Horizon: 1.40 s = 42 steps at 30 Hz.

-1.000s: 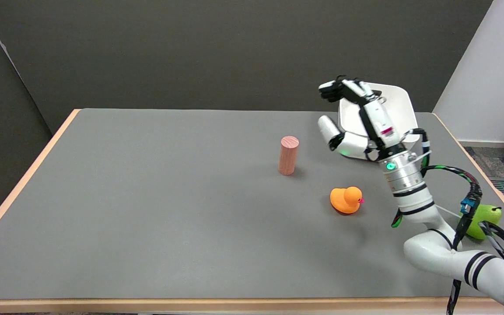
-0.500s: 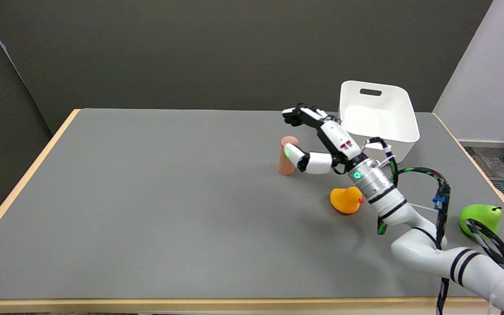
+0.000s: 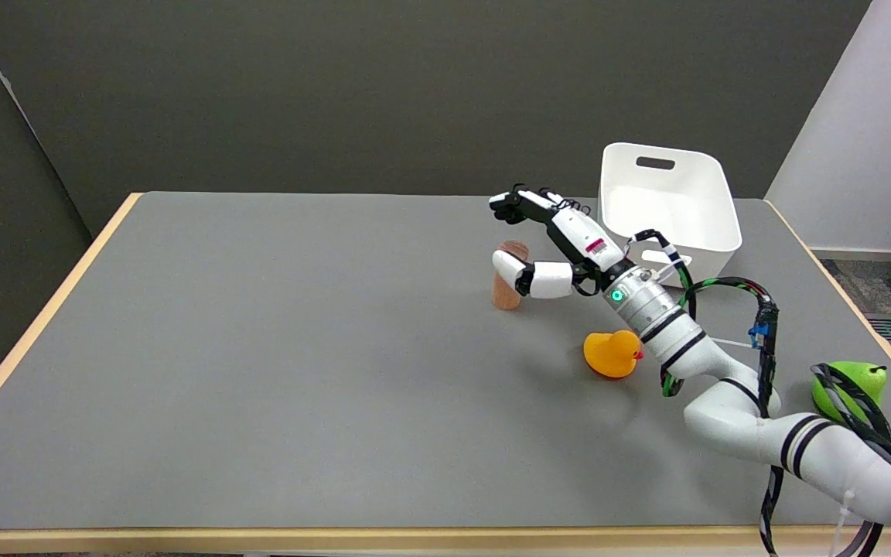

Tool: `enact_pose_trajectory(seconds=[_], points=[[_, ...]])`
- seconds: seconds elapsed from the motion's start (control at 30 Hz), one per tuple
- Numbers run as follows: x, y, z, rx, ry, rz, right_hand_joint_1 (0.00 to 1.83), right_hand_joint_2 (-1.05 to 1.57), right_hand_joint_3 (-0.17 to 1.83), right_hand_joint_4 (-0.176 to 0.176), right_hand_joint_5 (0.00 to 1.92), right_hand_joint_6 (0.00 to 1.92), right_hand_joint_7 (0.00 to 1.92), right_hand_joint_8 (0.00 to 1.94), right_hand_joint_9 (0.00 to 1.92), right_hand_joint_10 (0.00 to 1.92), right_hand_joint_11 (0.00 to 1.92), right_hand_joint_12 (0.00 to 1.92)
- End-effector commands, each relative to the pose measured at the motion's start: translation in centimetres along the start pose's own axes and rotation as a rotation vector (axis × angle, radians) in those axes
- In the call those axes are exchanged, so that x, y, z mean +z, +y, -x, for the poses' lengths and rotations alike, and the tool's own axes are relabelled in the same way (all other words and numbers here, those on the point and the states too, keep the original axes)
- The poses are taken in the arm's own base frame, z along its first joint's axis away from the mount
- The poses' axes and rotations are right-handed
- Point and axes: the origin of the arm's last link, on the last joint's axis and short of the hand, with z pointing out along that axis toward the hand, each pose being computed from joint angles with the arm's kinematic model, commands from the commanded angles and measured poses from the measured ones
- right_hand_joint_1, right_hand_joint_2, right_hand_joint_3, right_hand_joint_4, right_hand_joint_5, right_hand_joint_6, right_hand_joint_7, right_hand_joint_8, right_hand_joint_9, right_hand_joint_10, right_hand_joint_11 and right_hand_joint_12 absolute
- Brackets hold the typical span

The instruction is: Pick up the wooden cylinder.

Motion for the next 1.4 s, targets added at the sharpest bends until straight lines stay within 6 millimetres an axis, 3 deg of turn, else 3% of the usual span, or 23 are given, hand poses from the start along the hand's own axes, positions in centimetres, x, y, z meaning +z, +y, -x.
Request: enact_pose_trajectory(seconds=[0.03,0.33,0.47,1.07,1.23,1.33,1.37,1.4], points=[[0.0,2.8,1.5,-0.029,-0.101,0.120,0.48,0.65,0.94,-0.061,0.30,0.59,0.43,0.54,0.33,0.88,0.07,1.17],[0.0,3.9,1.7,-0.039,-0.123,0.163,0.53,0.65,0.95,-0.047,0.31,0.60,0.43,0.54,0.33,0.88,0.08,1.20],[0.6,3.9,1.5,-0.043,-0.115,0.160,0.61,0.67,0.86,-0.042,0.32,0.58,0.46,0.51,0.32,0.93,0.08,1.24],[1.7,3.7,2.2,-0.067,-0.130,0.150,0.69,0.67,0.88,-0.030,0.34,0.61,0.50,0.55,0.37,0.96,0.13,1.29],[1.6,3.8,2.5,-0.063,-0.134,0.157,0.74,0.71,0.88,-0.061,0.42,0.83,0.57,0.67,0.47,1.06,0.21,1.37],[1.7,3.7,2.6,-0.070,-0.136,0.150,0.78,0.75,0.86,-0.079,0.50,1.08,0.68,0.89,0.59,1.17,0.32,1.48],[1.7,3.6,2.6,-0.073,-0.137,0.146,0.78,0.76,0.86,-0.079,0.52,1.12,0.70,0.94,0.62,1.20,0.35,1.51],[1.8,3.5,2.6,-0.084,-0.140,0.138,0.85,0.89,0.69,-0.041,0.59,1.29,0.75,1.03,0.66,1.26,0.41,1.57]])
